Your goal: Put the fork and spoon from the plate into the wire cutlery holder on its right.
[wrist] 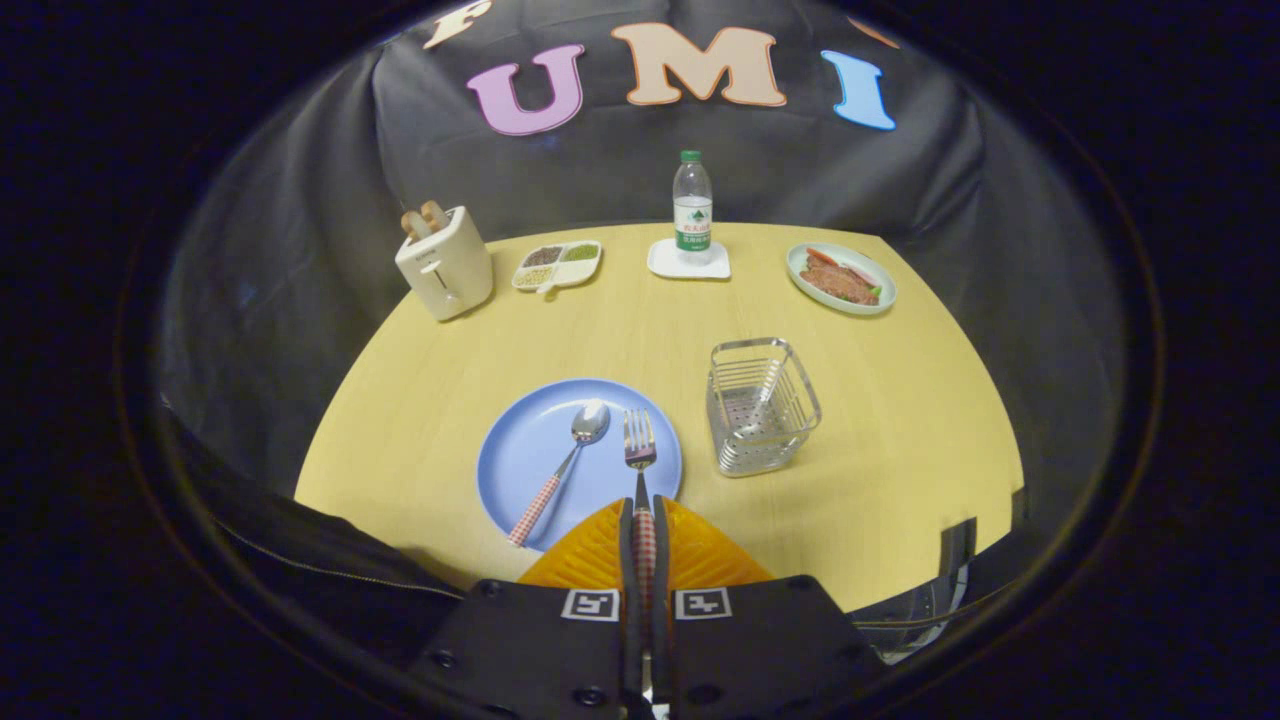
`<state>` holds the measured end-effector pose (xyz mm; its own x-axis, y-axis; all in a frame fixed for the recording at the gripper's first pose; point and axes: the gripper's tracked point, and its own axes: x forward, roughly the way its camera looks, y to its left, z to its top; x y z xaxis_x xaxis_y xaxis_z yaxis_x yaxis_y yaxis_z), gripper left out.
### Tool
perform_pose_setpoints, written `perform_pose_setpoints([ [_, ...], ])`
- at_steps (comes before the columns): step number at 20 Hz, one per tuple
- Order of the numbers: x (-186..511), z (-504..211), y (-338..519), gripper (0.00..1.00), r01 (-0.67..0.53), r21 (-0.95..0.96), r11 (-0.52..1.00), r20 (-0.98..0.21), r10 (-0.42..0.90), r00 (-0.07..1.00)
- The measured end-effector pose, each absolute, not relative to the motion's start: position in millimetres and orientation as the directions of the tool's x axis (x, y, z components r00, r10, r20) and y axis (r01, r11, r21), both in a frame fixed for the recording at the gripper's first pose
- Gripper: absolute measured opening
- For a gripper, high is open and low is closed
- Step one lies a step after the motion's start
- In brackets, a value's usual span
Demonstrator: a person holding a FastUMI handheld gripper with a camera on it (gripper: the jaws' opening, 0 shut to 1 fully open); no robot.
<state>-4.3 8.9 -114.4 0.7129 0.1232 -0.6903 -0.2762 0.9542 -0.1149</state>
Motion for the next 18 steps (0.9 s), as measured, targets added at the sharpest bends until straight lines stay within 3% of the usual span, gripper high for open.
perform_pose_setpoints([
  [8, 28, -65, -35, 0.06, -0.297, -0.228, 0.927, -0.742, 0.032, 0.670],
  [18, 90, -123, -58, 0.06, -0.300, -0.220, 0.928, -0.881, -0.057, 0.469],
])
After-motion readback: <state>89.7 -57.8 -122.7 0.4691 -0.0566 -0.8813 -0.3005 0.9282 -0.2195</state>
